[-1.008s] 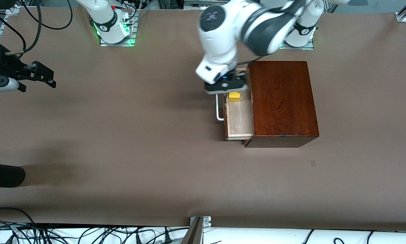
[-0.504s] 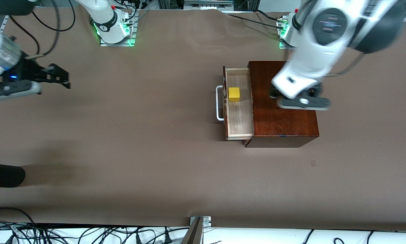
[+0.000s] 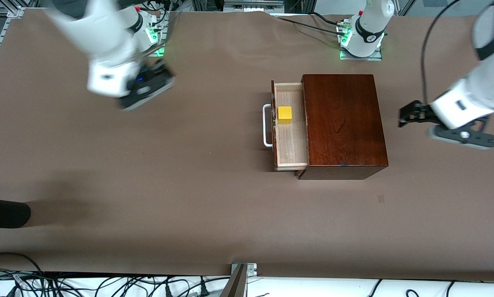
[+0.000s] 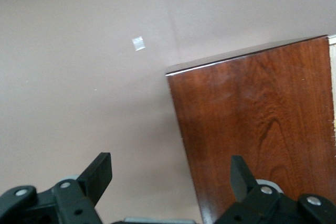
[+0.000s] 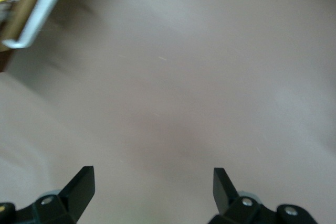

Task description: Open drawer, take yellow block, close drawer

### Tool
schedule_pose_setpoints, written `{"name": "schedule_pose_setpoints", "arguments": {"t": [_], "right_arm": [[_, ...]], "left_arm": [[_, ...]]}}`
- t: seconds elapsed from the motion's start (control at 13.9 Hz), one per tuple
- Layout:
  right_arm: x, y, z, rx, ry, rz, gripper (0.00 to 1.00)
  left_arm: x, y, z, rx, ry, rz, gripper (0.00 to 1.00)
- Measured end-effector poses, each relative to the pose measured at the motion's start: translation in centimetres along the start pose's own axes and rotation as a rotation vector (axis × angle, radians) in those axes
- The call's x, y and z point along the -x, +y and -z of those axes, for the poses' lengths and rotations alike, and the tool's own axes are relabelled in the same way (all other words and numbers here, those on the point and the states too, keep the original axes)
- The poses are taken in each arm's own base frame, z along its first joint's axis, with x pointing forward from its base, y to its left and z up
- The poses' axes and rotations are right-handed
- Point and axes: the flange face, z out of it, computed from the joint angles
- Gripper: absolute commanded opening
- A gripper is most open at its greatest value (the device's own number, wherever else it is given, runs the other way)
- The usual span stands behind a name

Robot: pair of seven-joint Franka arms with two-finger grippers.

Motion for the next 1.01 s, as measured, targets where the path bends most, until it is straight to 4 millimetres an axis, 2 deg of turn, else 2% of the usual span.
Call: {"name": "schedule_pose_setpoints", "arguments": {"t": [0.14,0.22,0.43,0.58,0.72,1.01], "right_arm": [[-3.1,-8.1,-1.2,0.007,0.053,0.146,1.00],[-4.4,-11.1,-2.3,0.005,0.054,0.197,1.00],[-8.7,-17.8,-7.7,-0.019,0.055,0.362,1.00],[-11.5,-21.0,-11.5,-0.035,0.082,0.452,1.00],[-13.5,-23.1,-14.5,-0.016,0.117,0.540,1.00],[-15.4,-26.6,-18.7,0.073,0.122,0.669,1.00]], "left_arm": [[1.6,-1.9,1.6,-0.022,0.054,0.050,1.00],[2.3,-2.4,2.5,-0.034,0.109,0.072,1.00],[4.7,-2.2,3.2,-0.049,0.187,0.096,1.00],[5.5,-2.1,2.3,-0.046,0.160,0.097,1.00],[5.5,-2.2,1.8,-0.045,0.149,0.099,1.00],[5.4,-2.2,1.7,-0.044,0.147,0.099,1.00]]}}
